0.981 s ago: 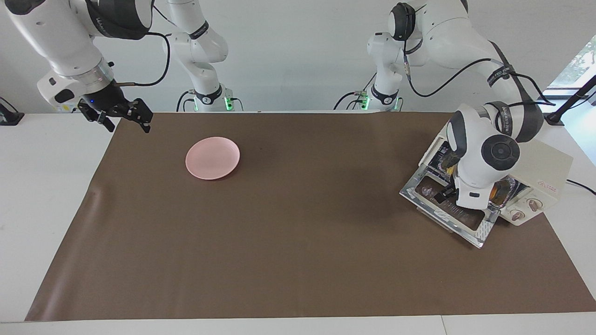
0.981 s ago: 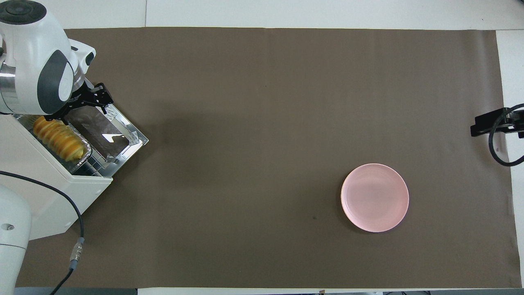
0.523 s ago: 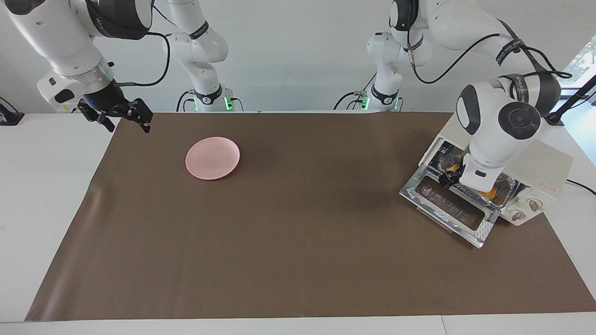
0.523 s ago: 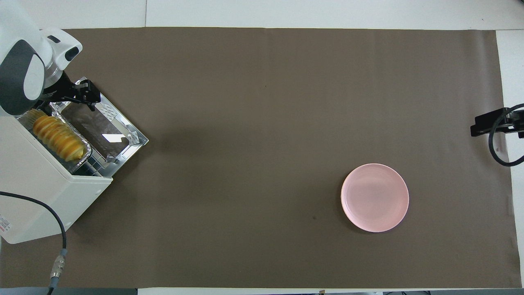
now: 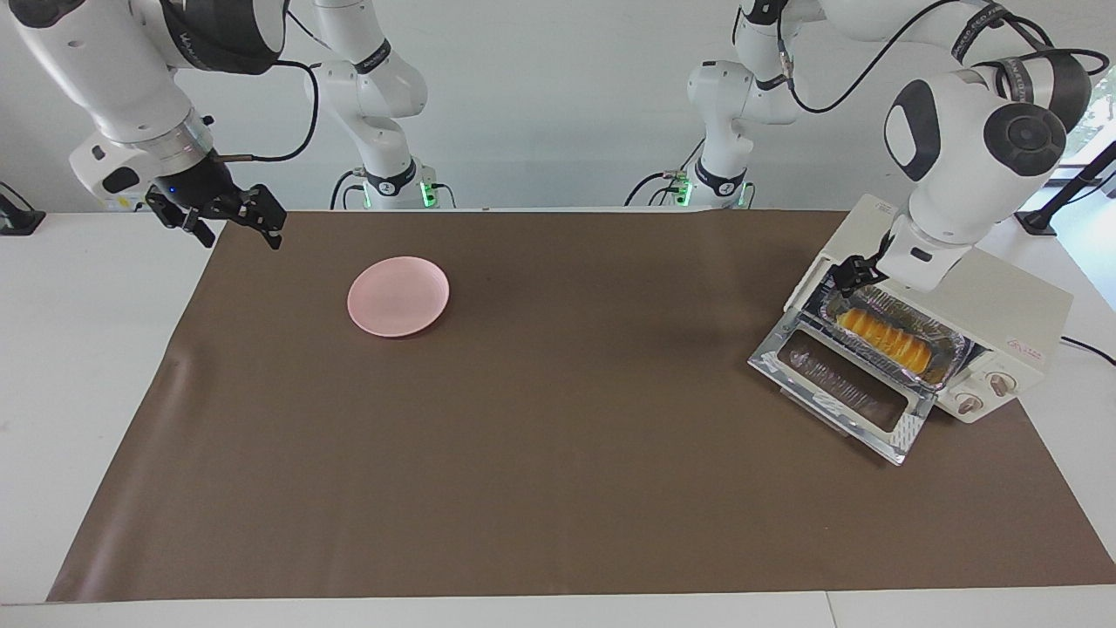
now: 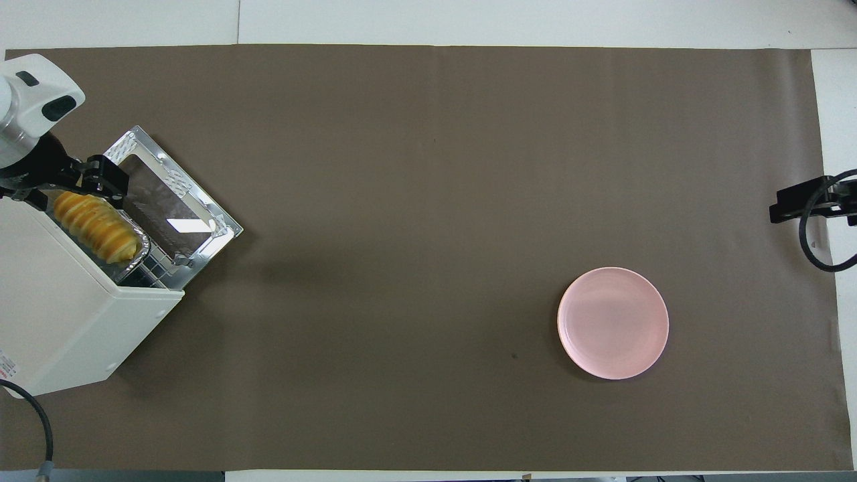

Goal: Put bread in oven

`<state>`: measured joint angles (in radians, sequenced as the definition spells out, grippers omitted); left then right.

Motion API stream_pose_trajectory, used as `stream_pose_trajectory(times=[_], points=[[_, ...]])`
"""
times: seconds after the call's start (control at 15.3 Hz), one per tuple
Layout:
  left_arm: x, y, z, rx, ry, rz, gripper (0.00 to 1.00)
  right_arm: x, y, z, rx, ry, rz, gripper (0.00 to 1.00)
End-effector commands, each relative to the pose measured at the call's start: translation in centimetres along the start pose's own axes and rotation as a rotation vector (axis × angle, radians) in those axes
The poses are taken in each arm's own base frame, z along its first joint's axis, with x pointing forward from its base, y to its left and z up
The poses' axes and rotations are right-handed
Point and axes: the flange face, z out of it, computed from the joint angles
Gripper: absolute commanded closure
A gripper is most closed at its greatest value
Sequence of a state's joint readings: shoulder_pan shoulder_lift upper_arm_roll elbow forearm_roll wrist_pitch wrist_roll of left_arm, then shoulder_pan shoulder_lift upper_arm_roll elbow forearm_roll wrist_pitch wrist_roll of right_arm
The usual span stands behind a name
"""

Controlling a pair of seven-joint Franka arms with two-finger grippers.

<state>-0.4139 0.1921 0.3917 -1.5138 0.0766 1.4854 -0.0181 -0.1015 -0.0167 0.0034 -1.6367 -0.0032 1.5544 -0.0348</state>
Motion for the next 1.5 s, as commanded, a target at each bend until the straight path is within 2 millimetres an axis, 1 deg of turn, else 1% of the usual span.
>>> stream_pose_trajectory(times=[0.0,0.07,0.13,0.2,0.26,0.33,0.39,0.46,0.52,0.59,0.65,0.72,0.92,1.11,1.24,1.44], points=[[-4.4,-0.5,-0.5,-0.072,-0.004,0.038,0.0,-0.6,0.1,-0.1,-0.008,-0.007,-0.005,0.0],[-5.2,0.1,-1.3,-0.078,0.005,0.058,0.0,-0.6,0.1,-0.1,-0.008,-0.007,-0.005,0.0],[-6.1,-0.5,-2.0,-0.087,0.006,0.054,0.0,-0.6,0.1,-0.1,-0.008,-0.007,-0.005,0.0],[-6.8,-0.5,-2.1,-0.089,0.004,0.058,0.0,-0.6,0.1,-0.1,-0.008,-0.007,-0.005,0.0],[-6.6,-0.1,-2.4,-0.091,0.023,0.06,0.0,-0.6,0.1,-0.1,-0.008,-0.007,-0.005,0.0],[-5.8,-0.1,-2.8,-0.104,0.073,0.06,0.0,-0.6,0.1,-0.1,-0.008,-0.007,-0.005,0.0],[-5.4,0.1,-2.8,-0.114,0.09,0.065,0.0,-0.6,0.1,-0.1,-0.008,-0.007,-0.005,0.0],[-5.6,0.2,-2.8,-0.125,0.084,0.064,0.0,-0.6,0.1,-0.1,-0.008,-0.007,-0.005,0.0],[-6.2,0.4,-2.9,-0.127,0.071,0.074,0.0,-0.6,0.1,-0.1,-0.008,-0.007,-0.005,0.0],[-7.0,0.2,-3.3,-0.128,0.063,0.075,0.0,-0.6,0.1,-0.1,-0.008,-0.007,-0.005,0.0],[-7.4,0.6,-3.6,-0.126,0.061,0.084,0.0,-0.6,0.1,-0.1,-0.008,-0.008,-0.005,0.0],[-7.4,0.6,-3.8,-0.126,0.067,0.085,0.0,-0.6,0.1,-0.1,-0.008,-0.007,-0.005,0.0],[-7.1,0.7,-3.4,-0.126,0.065,0.127,0.0,-0.6,0.1,-0.1,-0.008,-0.007,-0.005,0.0],[-6.9,1.0,-3.5,-0.148,0.073,0.137,0.0,-0.6,0.1,-0.1,-0.008,-0.007,-0.005,0.0],[-6.8,0.6,-3.5,-0.157,0.079,0.129,0.0,-0.6,0.1,-0.1,-0.008,-0.007,-0.005,0.0],[-6.7,0.6,-3.5,-0.155,0.082,0.136,0.0,-0.6,0.1,-0.1,-0.008,-0.007,-0.005,0.0]])
